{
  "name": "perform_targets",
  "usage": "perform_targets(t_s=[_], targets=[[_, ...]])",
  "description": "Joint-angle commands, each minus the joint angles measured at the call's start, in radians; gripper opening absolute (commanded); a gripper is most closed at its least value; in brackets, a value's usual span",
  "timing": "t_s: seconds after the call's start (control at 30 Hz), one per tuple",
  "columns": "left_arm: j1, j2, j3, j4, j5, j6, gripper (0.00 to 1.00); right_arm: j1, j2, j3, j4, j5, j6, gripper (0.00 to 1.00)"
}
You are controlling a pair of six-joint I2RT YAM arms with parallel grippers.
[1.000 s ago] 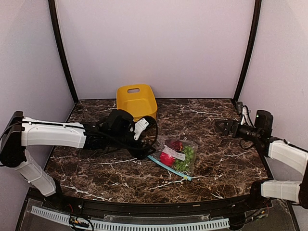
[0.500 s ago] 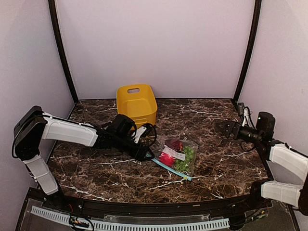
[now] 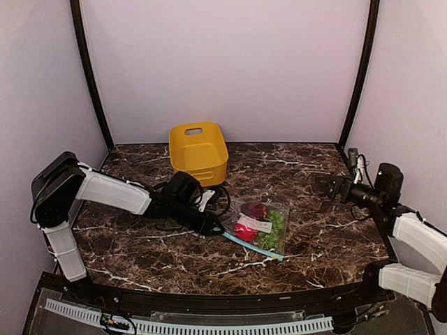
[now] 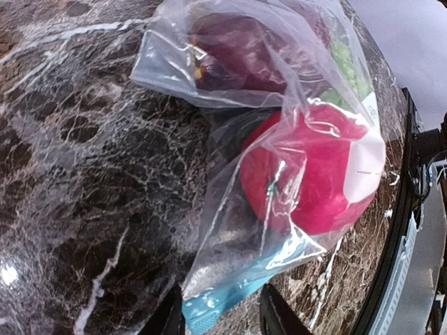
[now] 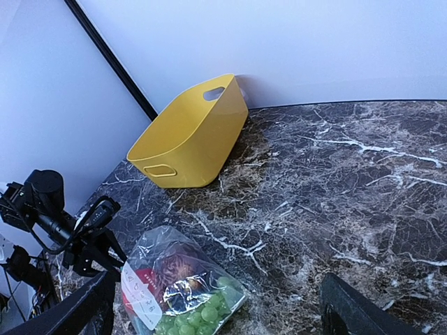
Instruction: Open the zip-top bag and remove the fake food
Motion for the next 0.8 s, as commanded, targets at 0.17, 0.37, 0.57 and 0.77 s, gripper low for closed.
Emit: perform_targets(t_s=[0.17,0.37,0.57,0.77], targets=[[0.004,-0.023,0.029,0.023,0.031,-0.024,0.04,0.032,-0.054,-0.018,-0.015,0.002,-0.006,0.99],[0.003,-0.106,0.026,0.028,0.053,-0.094,0.01,0.11,-0.068,-0.011,-0.034,0.055,-0.057,0.98],[0.001,-0.213,0.057,0.056,0.064,-0.21,0.01,0.212,-0.062,0.006,-0.067,0.153,-0.114,0.92],[0.001,-0.283,0.113,-0.006,-0.035,-0.374,0.01,0.324,-0.034,0.051,-0.092,0.241,-0.175,0.88]])
